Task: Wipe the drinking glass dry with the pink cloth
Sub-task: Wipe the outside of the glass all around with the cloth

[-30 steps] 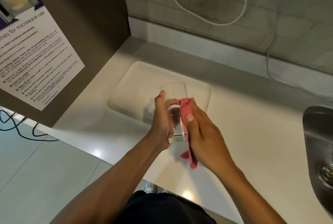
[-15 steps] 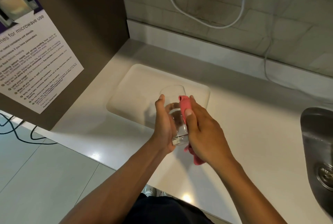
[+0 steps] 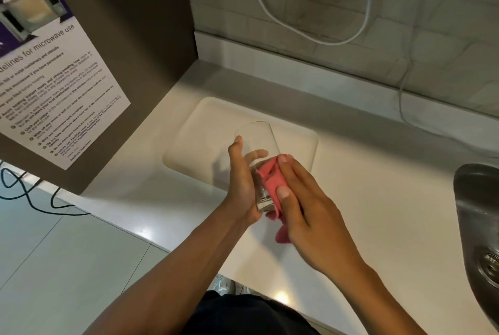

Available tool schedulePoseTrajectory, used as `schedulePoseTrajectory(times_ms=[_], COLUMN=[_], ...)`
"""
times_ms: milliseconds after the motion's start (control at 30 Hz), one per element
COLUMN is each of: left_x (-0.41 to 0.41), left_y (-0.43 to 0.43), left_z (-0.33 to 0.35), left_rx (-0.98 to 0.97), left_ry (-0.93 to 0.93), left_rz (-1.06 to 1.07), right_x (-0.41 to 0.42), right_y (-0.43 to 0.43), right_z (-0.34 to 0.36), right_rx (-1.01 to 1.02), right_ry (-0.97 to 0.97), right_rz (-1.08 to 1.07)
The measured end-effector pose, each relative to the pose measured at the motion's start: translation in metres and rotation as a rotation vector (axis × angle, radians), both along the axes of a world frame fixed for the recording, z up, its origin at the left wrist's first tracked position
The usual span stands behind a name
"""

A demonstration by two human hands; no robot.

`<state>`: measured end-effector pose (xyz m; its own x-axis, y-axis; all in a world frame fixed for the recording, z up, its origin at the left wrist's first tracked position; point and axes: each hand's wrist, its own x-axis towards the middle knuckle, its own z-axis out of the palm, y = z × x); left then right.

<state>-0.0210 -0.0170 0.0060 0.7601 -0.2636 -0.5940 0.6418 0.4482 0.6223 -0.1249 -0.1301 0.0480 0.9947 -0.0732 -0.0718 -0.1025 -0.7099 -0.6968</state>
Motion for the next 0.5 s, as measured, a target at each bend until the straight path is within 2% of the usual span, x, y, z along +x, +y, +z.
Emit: schedulePoseTrajectory(times_ms=[100,167,400,500], left_x=[-0.003,-0.006,-0.009,-0.009], left_y=[-0.002,-0.003,-0.003,-0.002], left_z=[0.002,0.002,0.004,0.002], left_rx=[0.046,0.058,0.271,0.283], left_ry=[0.001,0.01,-0.137,-0.148], left_rz=[-0.044,-0.068,0.009,0.003], right_x=[-0.001,-0.002,-0.01,-0.012], right_y=[-0.01,-0.009,0.001,0.005], right_z=[0.004,0.009,0.004,-0.003], right_rx=[0.229,0.262,0.02,-0.112], right_ry=[0.102,0.098,0.029,0.023], right_rz=[-0.127,-0.139,-0.136,-0.104])
